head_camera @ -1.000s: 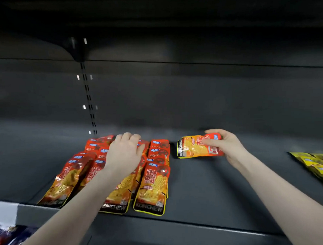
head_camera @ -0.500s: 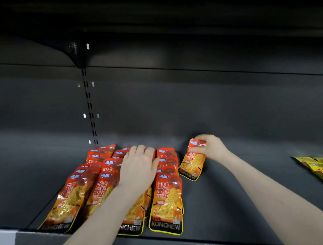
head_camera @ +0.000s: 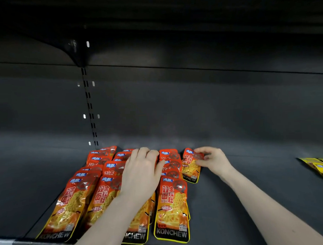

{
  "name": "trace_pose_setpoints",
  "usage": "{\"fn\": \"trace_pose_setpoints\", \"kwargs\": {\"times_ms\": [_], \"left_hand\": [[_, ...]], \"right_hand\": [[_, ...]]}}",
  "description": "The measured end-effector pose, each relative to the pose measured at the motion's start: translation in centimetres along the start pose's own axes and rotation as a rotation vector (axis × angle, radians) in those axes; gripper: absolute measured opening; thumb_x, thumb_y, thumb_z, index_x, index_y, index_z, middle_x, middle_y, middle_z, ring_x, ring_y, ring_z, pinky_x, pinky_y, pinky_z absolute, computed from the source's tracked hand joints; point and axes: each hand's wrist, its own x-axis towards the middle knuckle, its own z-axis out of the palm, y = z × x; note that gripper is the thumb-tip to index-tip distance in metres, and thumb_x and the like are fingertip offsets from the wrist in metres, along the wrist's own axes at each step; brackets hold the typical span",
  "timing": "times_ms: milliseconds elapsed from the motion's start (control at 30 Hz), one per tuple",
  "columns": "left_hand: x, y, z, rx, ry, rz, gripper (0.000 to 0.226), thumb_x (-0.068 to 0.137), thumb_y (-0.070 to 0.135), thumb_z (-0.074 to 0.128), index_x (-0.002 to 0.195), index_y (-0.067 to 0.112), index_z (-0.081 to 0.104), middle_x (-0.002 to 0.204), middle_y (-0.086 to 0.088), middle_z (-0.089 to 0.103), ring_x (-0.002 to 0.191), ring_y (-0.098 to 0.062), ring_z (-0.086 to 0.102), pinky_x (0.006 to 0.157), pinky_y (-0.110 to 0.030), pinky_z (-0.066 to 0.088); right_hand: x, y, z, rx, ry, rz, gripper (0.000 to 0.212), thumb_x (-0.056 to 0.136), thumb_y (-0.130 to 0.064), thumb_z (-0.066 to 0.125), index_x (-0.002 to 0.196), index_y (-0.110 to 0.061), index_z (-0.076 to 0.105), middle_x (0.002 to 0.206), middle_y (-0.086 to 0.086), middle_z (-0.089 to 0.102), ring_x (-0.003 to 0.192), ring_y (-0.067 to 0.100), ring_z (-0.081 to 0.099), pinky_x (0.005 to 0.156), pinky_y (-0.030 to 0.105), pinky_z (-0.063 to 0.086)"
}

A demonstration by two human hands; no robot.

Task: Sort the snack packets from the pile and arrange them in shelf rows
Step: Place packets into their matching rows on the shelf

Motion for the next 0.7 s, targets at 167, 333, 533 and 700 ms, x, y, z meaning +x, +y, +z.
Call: {"fn": "trace_pose_setpoints", "kwargs": {"times_ms": [167,333,533,700], "left_hand": [[0.0,0.0,-0.2,-0.022,0.006,-0.015,0.033,0.094,0.037,0.051,0.117,0.016,0.063,0.116,-0.002,0.06,0.112,-0.019,0.051,0.095,-0.033,0.043],[-0.1,0.2,-0.4,-0.039,-0.002,-0.031,0.037,0.095,0.04,0.045,0.123,0.019,0.059,0.123,0.002,0.054,0.118,-0.014,0.045,0.1,-0.028,0.038],[-0.1,0.2,-0.5,-0.026,-0.023,-0.036,0.039,0.096,0.043,0.041,0.126,0.022,0.055,0.127,0.004,0.051,0.121,-0.01,0.042,0.102,-0.025,0.035],[0.0,0.1,-0.5,-0.032,-0.021,-0.045,0.039,0.096,0.043,0.042,0.125,0.022,0.056,0.126,0.004,0.052,0.121,-0.011,0.043,0.102,-0.026,0.036]], "right_hand": [[0.1,-0.3,-0.4,0.277,-0.004,0.075,0.044,0.07,0.024,0.059,0.102,-0.006,0.066,0.102,0.013,0.064,0.078,0.014,0.059,0.07,0.017,0.049],[0.3,-0.5,-0.3,0.26,0.023,0.067,0.042,0.072,0.024,0.051,0.097,-0.006,0.069,0.098,0.013,0.066,0.08,0.014,0.061,0.07,0.019,0.05],[0.2,-0.4,0.5,-0.116,0.054,-0.063,0.016,0.082,-0.009,0.067,0.096,-0.012,0.075,0.092,0.0,0.064,0.091,0.014,0.059,0.068,0.008,0.04],[0.0,0.0,1.2,-0.486,-0.114,-0.11,0.045,0.069,-0.054,0.071,0.101,-0.024,0.072,0.102,0.004,0.062,0.092,0.014,0.059,0.072,0.021,0.04]]}}
